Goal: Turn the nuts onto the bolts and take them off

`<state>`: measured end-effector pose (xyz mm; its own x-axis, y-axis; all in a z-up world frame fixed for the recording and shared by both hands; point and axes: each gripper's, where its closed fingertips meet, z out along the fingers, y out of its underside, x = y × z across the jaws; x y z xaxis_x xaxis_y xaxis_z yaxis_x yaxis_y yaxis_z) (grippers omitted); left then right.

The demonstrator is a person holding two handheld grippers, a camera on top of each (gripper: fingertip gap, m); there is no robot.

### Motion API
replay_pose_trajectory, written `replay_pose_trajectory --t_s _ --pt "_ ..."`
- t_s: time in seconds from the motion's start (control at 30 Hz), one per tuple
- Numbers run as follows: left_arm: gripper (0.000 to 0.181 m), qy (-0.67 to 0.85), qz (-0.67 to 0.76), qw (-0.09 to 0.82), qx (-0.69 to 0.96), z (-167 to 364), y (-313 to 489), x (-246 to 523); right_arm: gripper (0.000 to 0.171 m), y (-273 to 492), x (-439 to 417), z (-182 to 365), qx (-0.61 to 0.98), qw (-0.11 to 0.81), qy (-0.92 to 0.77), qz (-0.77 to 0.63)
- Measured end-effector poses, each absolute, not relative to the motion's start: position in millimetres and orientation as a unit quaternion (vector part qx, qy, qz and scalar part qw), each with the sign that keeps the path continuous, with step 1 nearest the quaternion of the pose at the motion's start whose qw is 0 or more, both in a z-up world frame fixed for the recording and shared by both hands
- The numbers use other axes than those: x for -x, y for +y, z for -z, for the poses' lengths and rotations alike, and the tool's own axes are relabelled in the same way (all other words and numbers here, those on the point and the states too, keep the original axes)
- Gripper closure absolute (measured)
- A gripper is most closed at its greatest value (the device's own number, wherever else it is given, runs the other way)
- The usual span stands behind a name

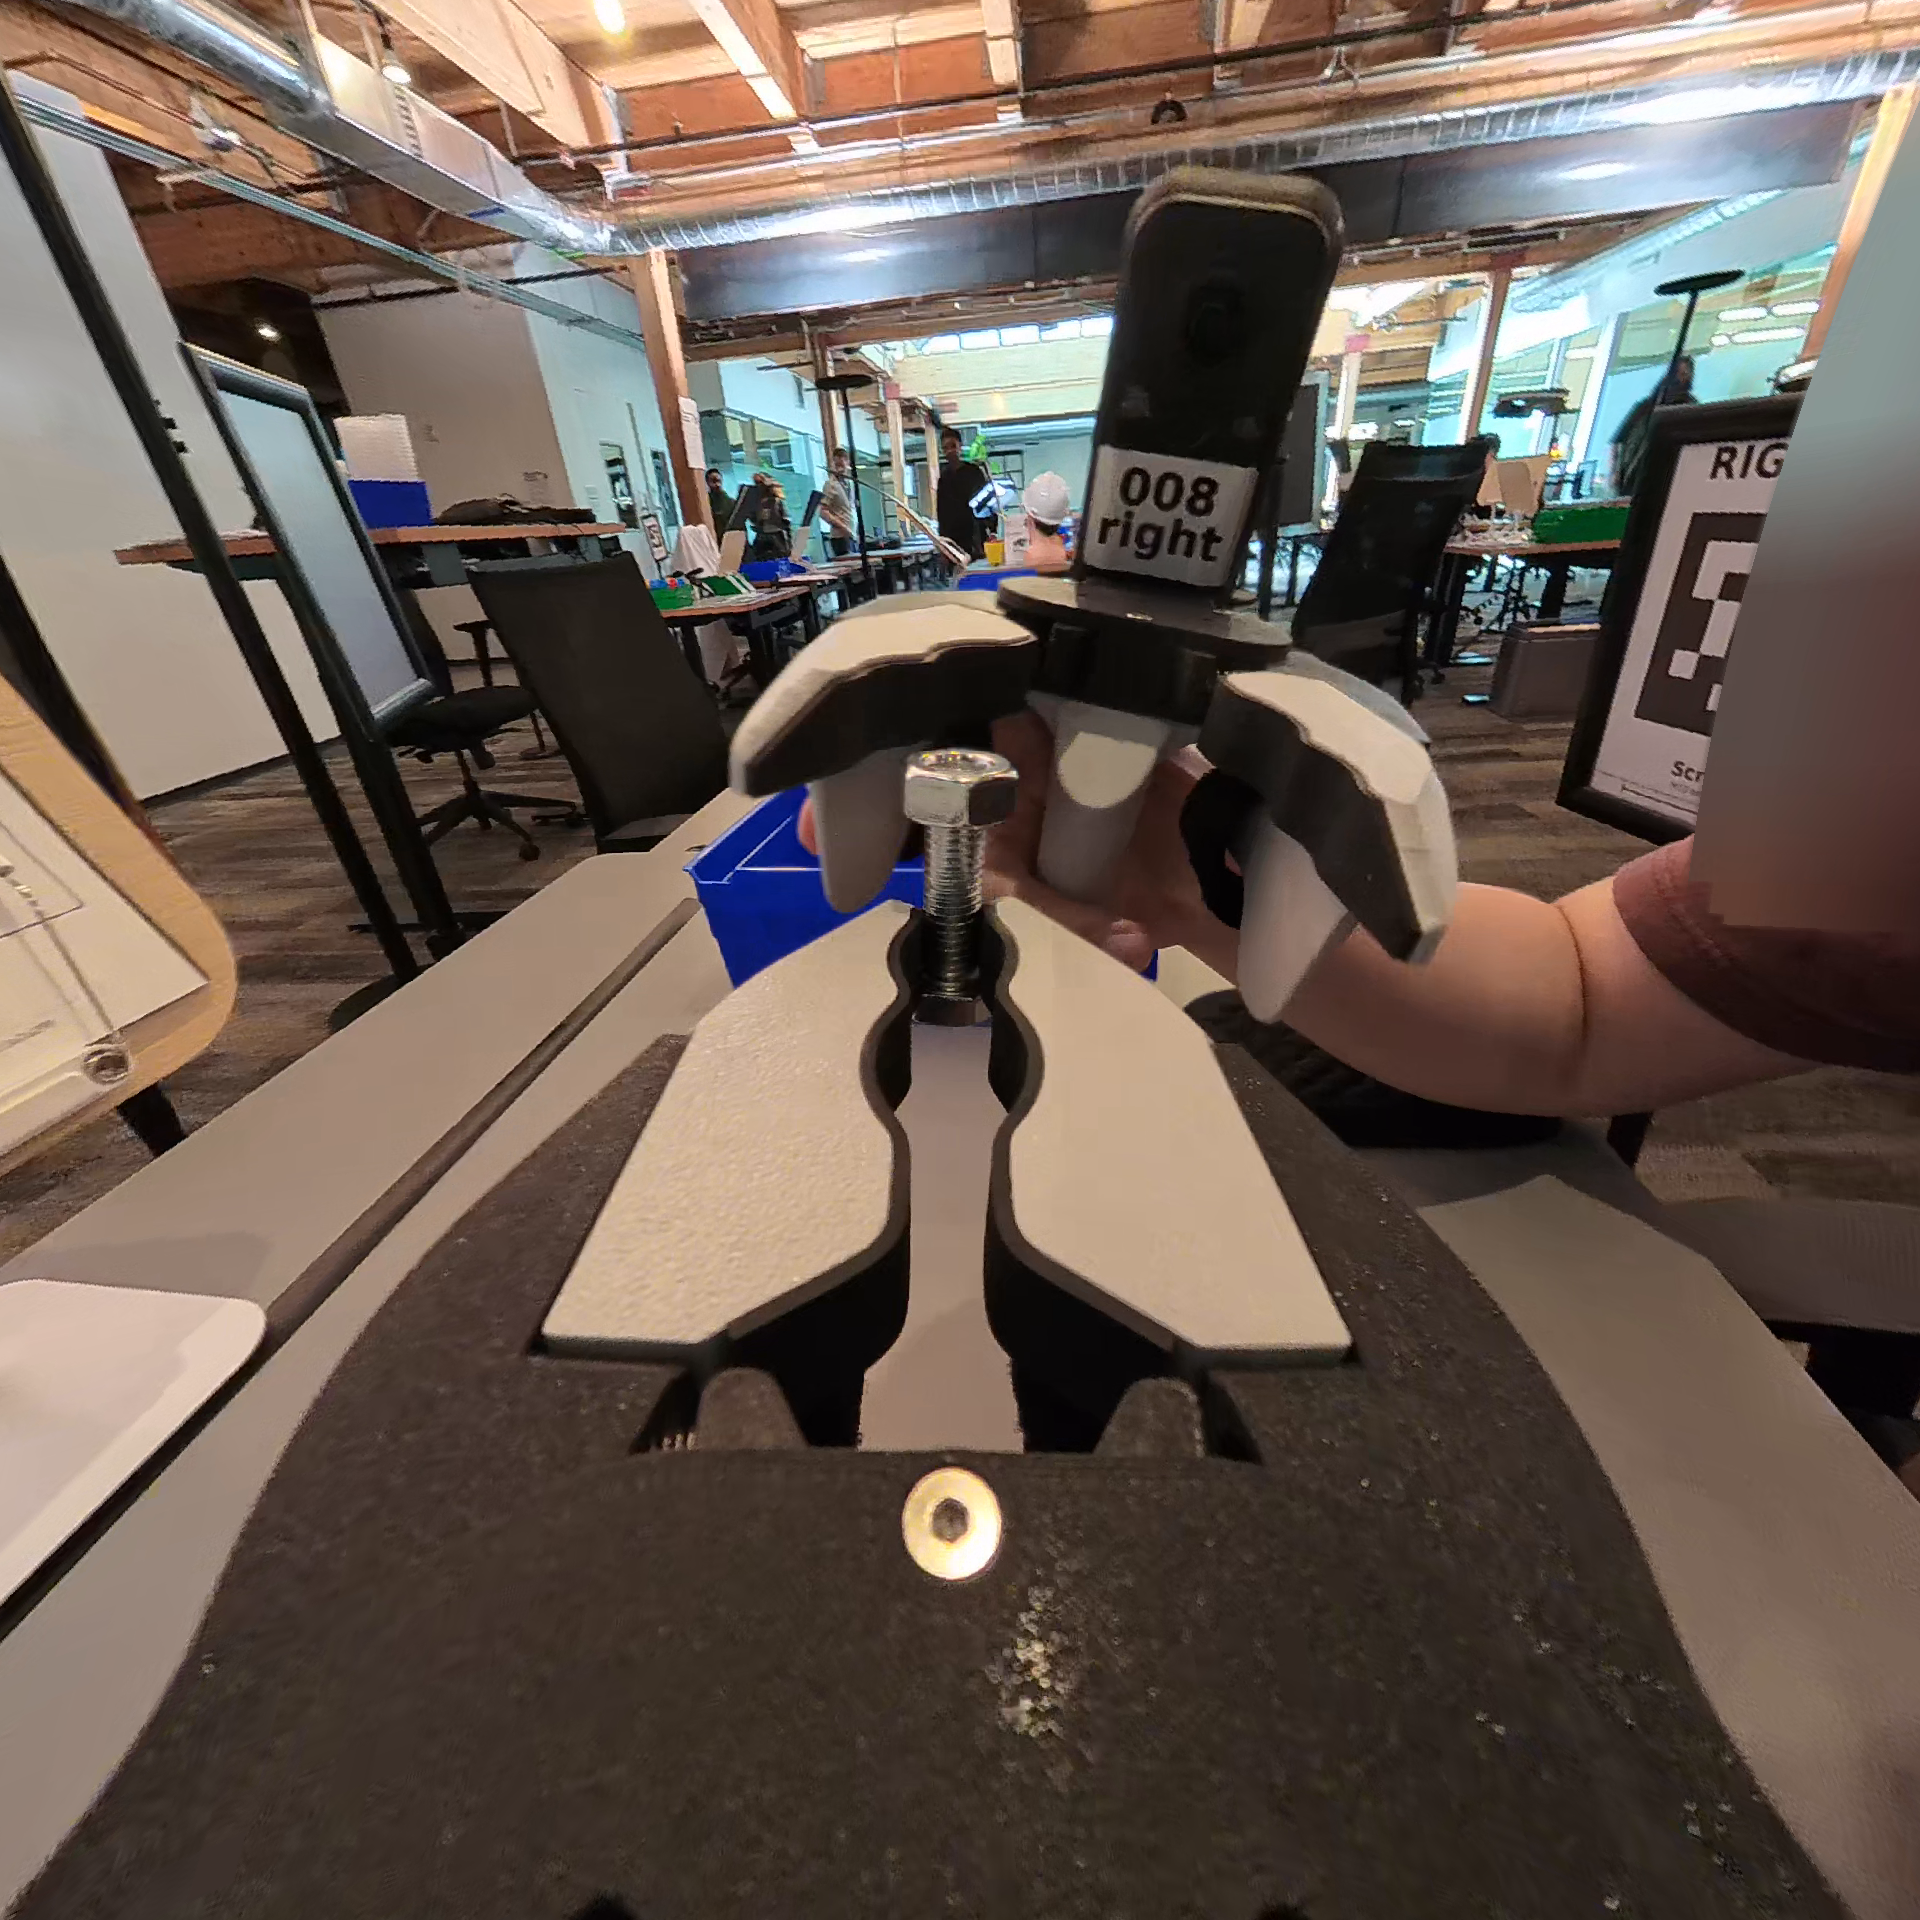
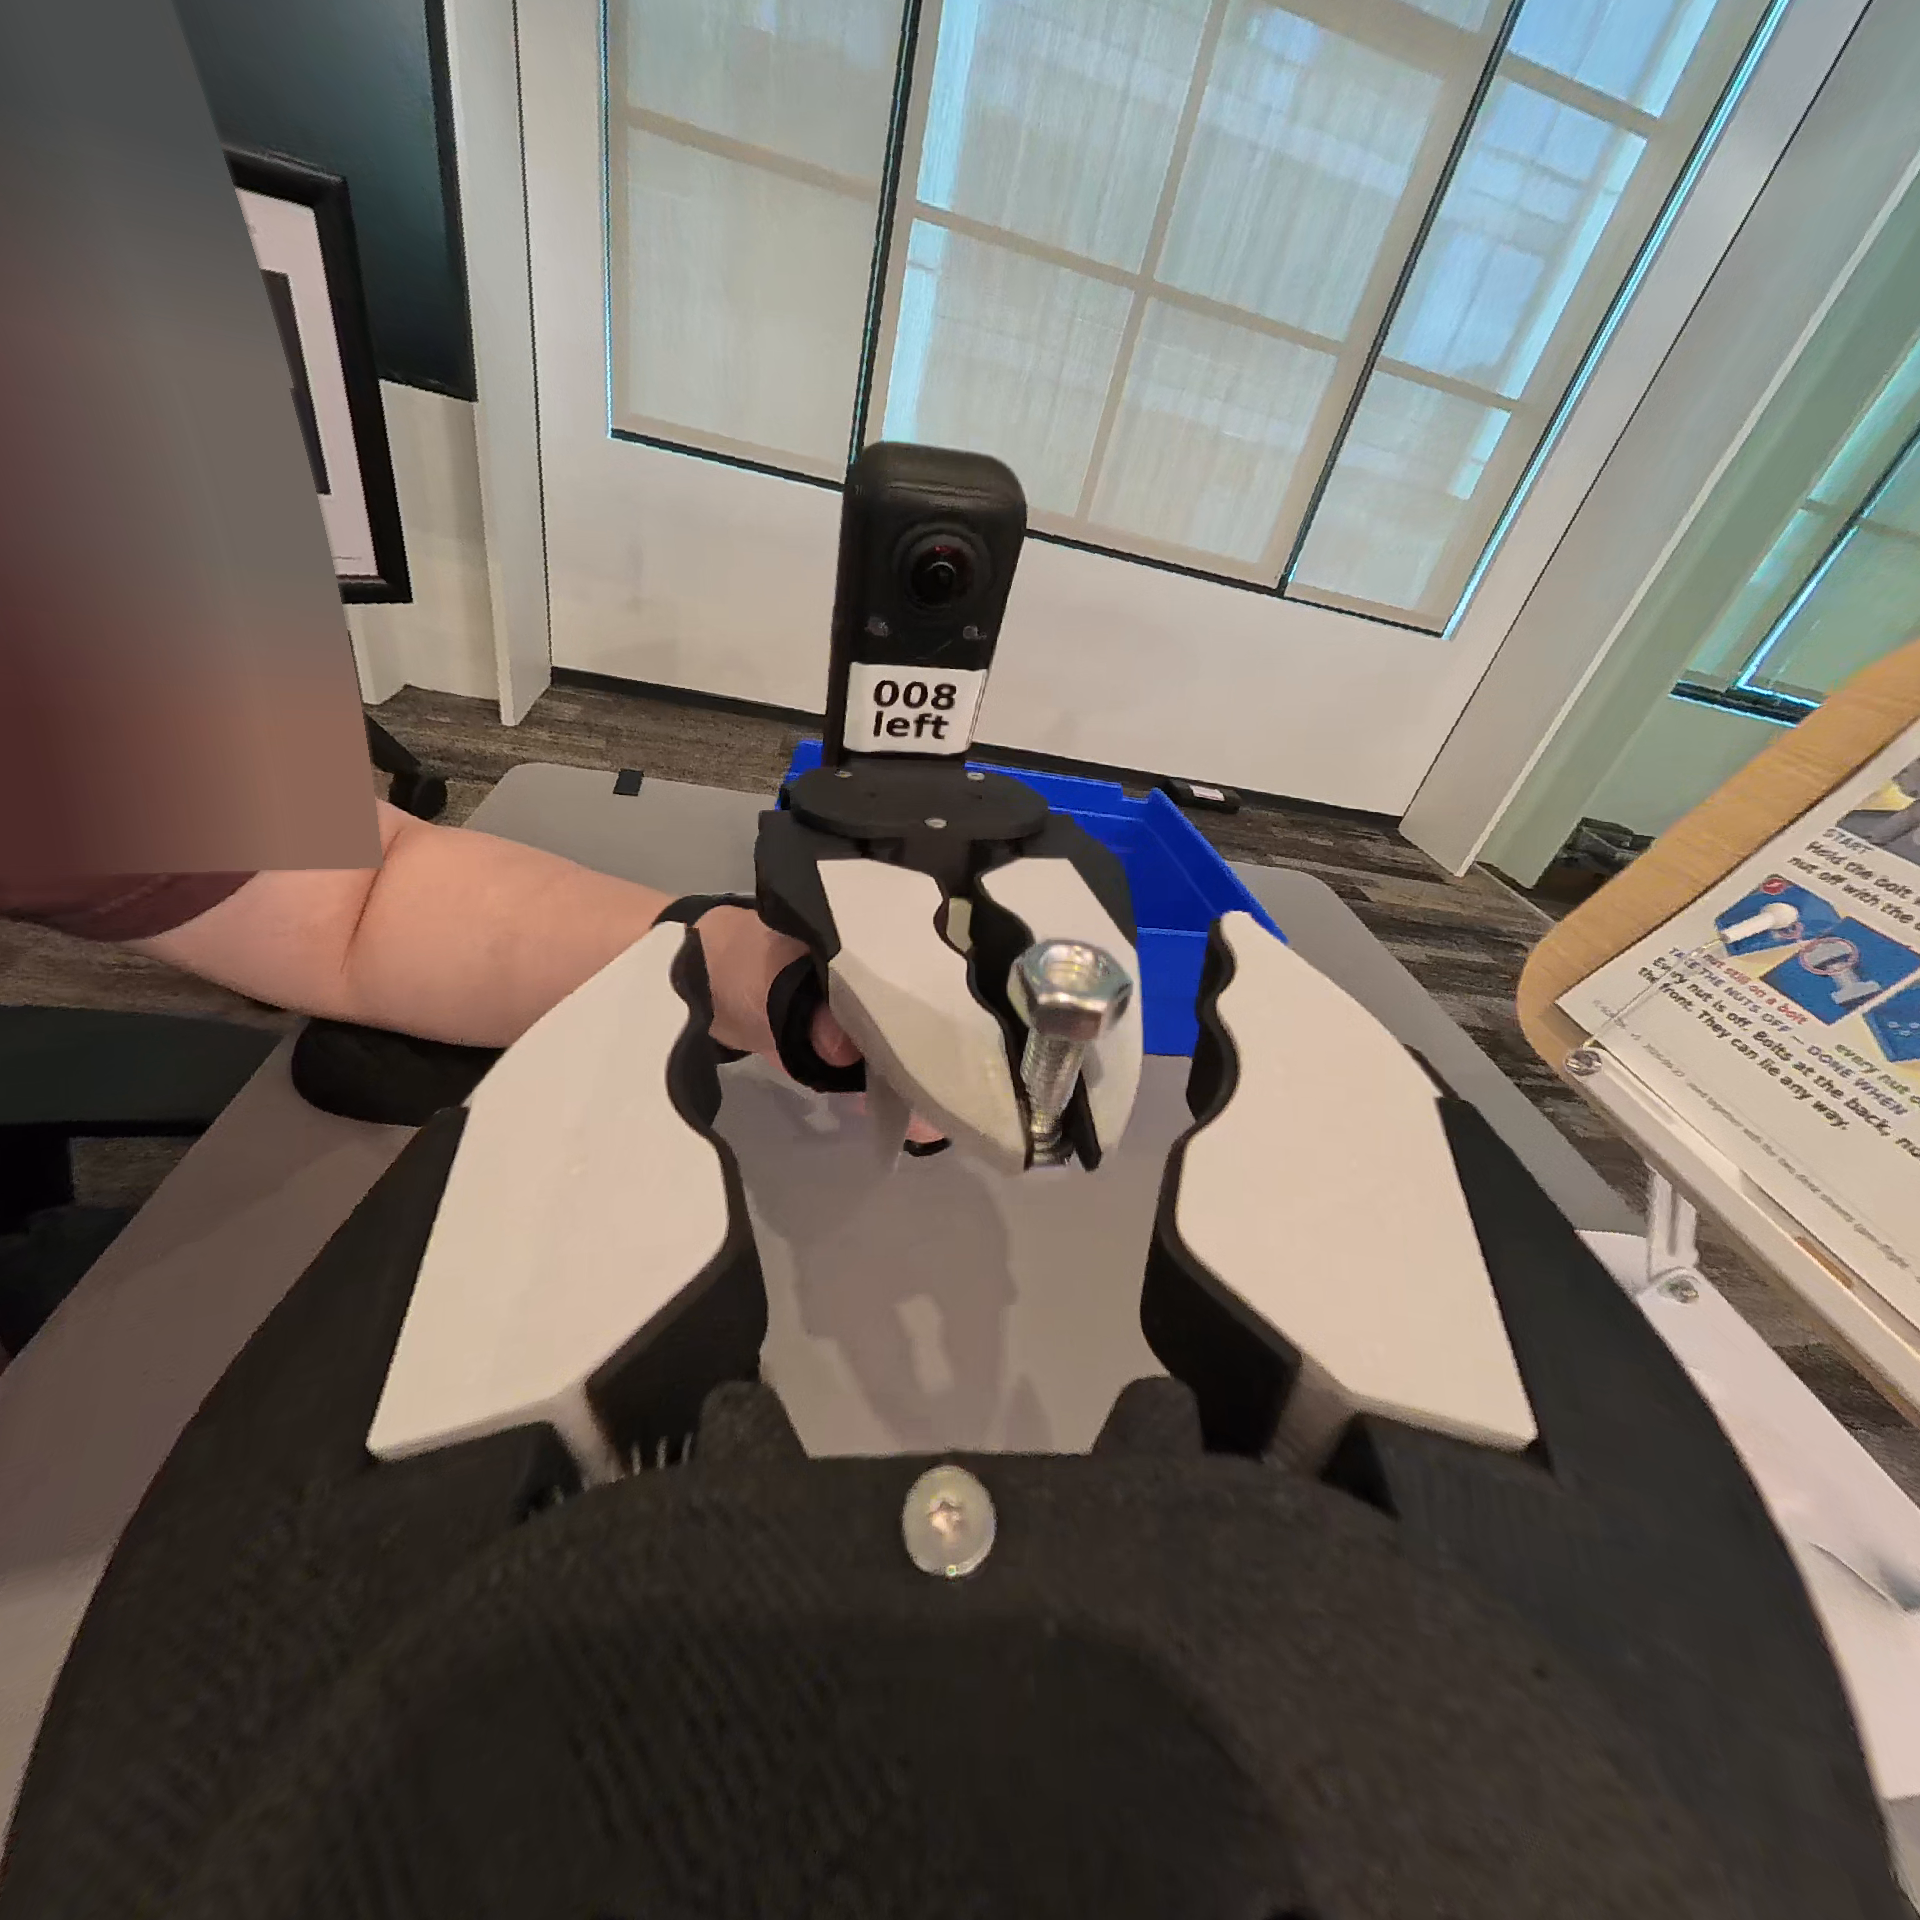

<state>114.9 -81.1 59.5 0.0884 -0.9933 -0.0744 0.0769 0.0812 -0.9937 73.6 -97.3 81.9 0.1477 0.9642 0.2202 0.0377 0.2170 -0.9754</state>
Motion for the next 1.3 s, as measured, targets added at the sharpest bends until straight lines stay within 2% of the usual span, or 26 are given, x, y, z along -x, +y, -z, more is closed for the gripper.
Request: replay_pose_trajectory --t_s 0.6,0.9,1.1,1.3 --pt "0.172 0.453 0.484 0.568 0.488 -64 -73 -108 0.08 -97 -77 -86 0.483 0.584 -0.512 -0.404" --pt "0.172 0.493 0.476 0.555 0.472 -57 -92 -124 0.073 -112 -59 -75 0.477 0.562 -0.543 -0.403" --pt "0.172 0.447 0.482 0.577 0.485 -70 -73 -107 0.081 -105 -78 -81 0.486 0.56 -0.536 -0.403" --pt "0.172 0.48 0.483 0.558 0.475 -63 -86 -117 0.078 -105 -72 -88 0.478 0.574 -0.513 -0.423"
